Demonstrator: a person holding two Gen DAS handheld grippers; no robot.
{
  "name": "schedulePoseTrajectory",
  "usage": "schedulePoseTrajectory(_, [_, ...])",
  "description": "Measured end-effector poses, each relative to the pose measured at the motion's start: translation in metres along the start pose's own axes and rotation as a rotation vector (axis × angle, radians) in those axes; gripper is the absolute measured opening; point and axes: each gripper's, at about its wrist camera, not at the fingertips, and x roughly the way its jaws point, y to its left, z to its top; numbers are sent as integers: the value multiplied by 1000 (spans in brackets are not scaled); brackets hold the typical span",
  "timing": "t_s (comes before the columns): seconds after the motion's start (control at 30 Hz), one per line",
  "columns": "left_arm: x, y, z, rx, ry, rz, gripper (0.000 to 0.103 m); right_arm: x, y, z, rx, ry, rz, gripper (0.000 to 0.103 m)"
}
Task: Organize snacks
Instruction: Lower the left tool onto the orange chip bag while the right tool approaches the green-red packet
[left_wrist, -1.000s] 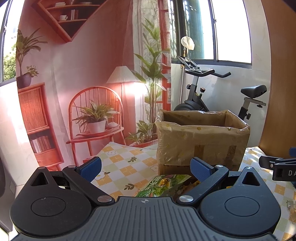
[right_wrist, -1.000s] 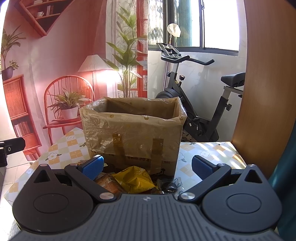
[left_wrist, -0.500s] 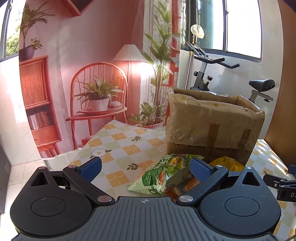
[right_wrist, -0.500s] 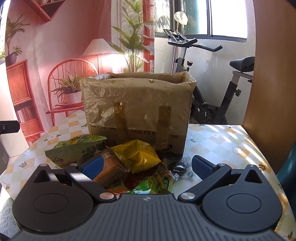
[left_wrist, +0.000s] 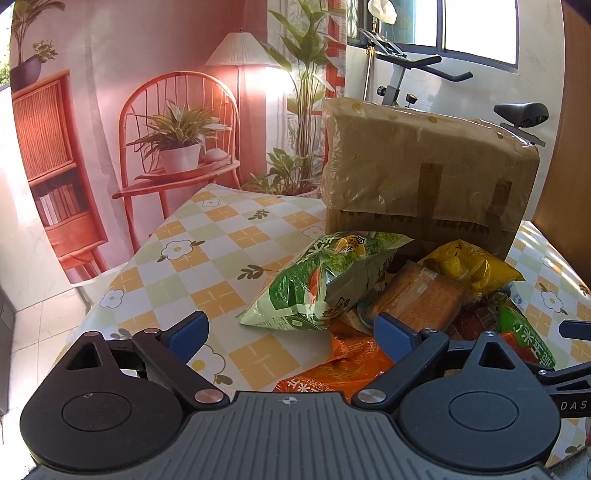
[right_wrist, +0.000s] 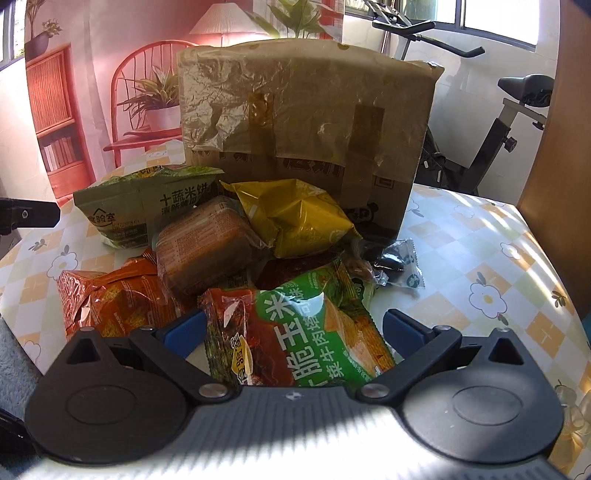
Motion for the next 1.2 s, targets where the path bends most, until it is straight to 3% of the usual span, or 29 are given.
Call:
schedulePoseTrajectory(0.17, [5,2,-4,-6,21,2,97,11,18,-9,-117,28,-14,103])
schedulePoseTrajectory(0.5, [19,2,-13,-14,76,-25,97,41,53,-42,-408,21,-167,103])
schedulePoseTrajectory(0.63, [26,-2,-16,-7,101,-59,97,47,41,-39,-371,22,-185,94])
schedulePoseTrajectory(0.77, [33,-9,-19,20,117,-122,97,46,27,-31,-314,19,-149,86])
schedulePoseTrajectory(1.2, [51,-16,-18,109,124,-232,97,27,2,-10,-133,-7,-28,81])
